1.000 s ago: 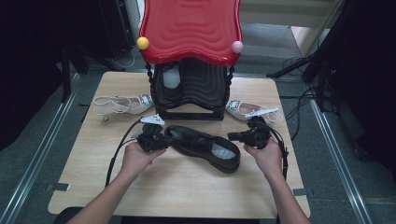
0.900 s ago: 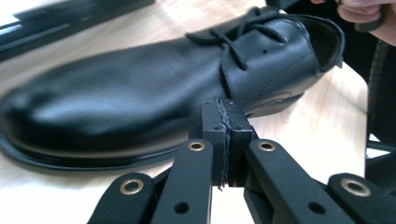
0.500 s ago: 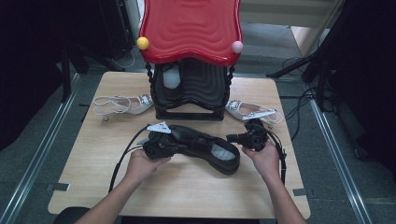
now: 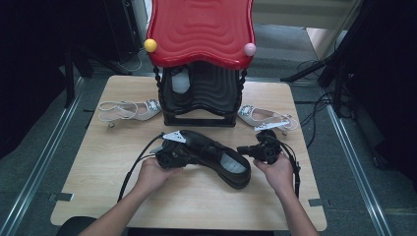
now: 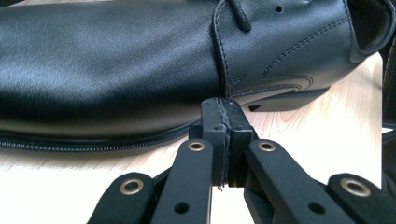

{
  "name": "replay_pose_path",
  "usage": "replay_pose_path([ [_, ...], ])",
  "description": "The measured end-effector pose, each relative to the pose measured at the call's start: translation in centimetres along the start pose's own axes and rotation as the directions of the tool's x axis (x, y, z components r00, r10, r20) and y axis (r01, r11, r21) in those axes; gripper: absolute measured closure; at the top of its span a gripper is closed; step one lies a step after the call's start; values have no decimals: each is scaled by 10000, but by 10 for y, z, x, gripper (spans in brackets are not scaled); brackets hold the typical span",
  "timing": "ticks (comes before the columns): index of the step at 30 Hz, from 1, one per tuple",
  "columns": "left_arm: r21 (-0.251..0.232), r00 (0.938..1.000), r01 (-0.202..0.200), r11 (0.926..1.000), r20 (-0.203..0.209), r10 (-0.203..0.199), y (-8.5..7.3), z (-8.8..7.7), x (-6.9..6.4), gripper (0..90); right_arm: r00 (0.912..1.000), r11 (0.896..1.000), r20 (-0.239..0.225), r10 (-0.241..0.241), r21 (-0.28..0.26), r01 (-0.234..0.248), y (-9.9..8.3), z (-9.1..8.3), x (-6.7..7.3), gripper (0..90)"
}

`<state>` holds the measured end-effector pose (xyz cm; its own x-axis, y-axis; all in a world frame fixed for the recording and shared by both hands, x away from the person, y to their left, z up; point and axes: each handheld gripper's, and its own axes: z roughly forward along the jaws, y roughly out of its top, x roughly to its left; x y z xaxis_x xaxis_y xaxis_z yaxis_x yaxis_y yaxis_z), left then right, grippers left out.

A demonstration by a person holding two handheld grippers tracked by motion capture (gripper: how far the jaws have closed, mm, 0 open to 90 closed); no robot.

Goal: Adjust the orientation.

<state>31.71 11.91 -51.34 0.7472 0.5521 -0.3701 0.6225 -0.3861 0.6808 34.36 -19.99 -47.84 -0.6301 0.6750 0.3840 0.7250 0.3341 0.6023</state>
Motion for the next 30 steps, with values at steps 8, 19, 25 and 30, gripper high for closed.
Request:
replay_pose_path([
  [8, -50, 9997, 230, 9997, -86, -231, 1, -1, 5, 900, 9997, 9993, -128, -209, 293, 212, -5, 4, 15, 900],
  [19, -156, 9982, 598, 9981, -5, -598, 3, 1, 10, 900, 9998, 9997, -208, 62, 232, -57, -11, 7, 27, 900],
  [25, -213, 9975, 713, 9972, 3, -713, 7, 5, 11, 900, 9998, 9996, -169, 85, 271, -80, -15, 6, 34, 900],
  [30, -317, 9963, 860, 9958, 31, -859, 9, 9, 12, 900, 9996, 9995, -128, 257, 185, -254, -17, 5, 38, 900],
])
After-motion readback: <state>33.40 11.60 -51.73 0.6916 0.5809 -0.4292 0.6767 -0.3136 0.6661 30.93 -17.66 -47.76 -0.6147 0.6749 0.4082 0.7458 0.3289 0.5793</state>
